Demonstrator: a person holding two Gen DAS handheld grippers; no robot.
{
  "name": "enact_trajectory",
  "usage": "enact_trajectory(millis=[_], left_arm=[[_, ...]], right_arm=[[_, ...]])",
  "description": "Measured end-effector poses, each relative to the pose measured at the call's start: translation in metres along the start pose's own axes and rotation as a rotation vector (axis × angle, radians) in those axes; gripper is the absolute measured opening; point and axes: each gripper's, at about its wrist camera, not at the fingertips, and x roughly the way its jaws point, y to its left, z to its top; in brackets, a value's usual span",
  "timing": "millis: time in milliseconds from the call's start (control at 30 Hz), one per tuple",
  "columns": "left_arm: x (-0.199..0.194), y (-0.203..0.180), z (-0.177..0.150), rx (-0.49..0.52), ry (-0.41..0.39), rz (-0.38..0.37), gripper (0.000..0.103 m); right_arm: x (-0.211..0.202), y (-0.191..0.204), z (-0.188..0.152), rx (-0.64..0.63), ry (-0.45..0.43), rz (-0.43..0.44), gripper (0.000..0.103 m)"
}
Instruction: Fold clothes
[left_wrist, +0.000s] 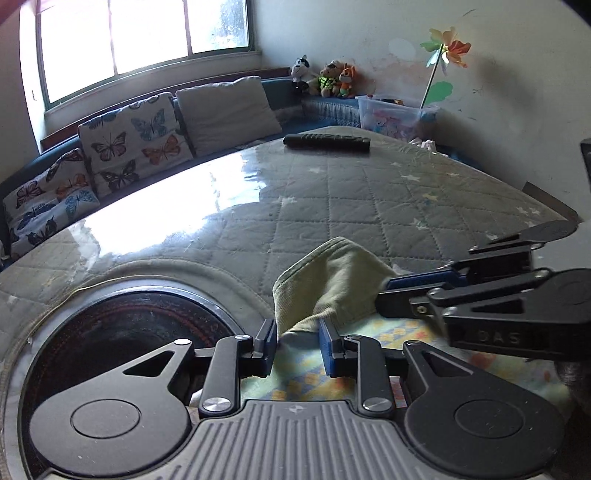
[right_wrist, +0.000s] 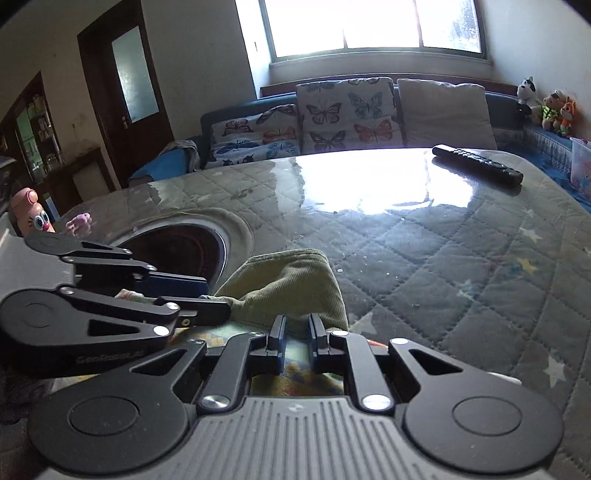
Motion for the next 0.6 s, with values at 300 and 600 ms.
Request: enact_trajectory(millis=[300,600], left_arm=[[-0.011,-0.002,-0.006,-0.005,-0.022,0.004,0.029],[-0.06,-0.017,-0.032,0.082,-0.084,-0.003,0.028]], right_arm=[[-0.025,0.03,-0.006,-0.109,0.006,0.039,0.014],[-0.056,0.064,-0.031,-0.208,0.009,0.065,0.017]])
